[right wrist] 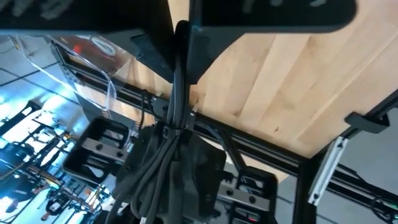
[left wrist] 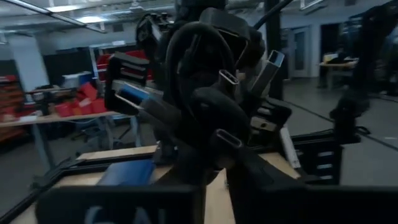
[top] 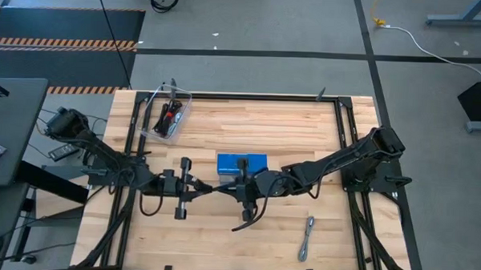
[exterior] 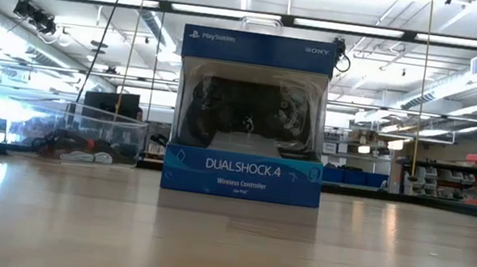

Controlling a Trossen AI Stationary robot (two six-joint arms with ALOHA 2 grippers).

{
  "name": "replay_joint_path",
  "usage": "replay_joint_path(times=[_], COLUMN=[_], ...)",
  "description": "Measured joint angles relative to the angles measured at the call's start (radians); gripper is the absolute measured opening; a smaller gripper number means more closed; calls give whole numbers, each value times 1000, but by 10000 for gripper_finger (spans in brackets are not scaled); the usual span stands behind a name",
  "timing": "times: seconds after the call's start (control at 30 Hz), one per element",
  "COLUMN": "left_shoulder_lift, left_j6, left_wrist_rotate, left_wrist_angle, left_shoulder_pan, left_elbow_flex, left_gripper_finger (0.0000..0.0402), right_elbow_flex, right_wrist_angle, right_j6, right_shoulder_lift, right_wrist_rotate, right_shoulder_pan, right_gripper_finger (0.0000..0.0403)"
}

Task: Pick and place USB-C Cables
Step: Put the black charger cable into the transparent bin

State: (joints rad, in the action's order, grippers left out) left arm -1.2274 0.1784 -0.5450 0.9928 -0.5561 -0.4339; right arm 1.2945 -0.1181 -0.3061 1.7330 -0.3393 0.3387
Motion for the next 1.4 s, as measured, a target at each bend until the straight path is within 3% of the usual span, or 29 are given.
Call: replay_joint_path(times=[0.2,0.43,0.5,0.67,0.73,0.97,1.23,1.3,1.4], left_shoulder_lift=[5,55,92,204,245,333,346,346,345], left_j6=[25,77,114,207,209,214,305,301,207], left_wrist_rotate=[-110,-264,-354,-704,-766,-879,-1004,-988,-853], left_wrist_angle=[-4,-8,-8,-108,-151,-254,-287,-287,-320], left_shoulder_pan=[-24,-25,-24,-2,18,93,143,150,144], left_elbow_flex=[0,-1,-1,-1,-1,-1,-1,-1,-1], left_gripper_finger=[39,39,39,39,40,38,38,38,39], right_elbow_flex=[0,0,0,0,0,0,0,0,0], right_wrist_angle=[12,27,44,78,79,102,122,128,135], right_j6=[0,-1,-2,0,0,0,37,55,66], right_shoulder_lift=[0,-1,-1,-11,-14,-29,-30,-30,-30], right_wrist_rotate=[-22,-191,-225,-308,-354,-562,-832,-873,-933], right_shoulder_pan=[12,54,80,158,199,350,518,549,586], right_gripper_finger=[91,149,158,164,163,162,162,162,162])
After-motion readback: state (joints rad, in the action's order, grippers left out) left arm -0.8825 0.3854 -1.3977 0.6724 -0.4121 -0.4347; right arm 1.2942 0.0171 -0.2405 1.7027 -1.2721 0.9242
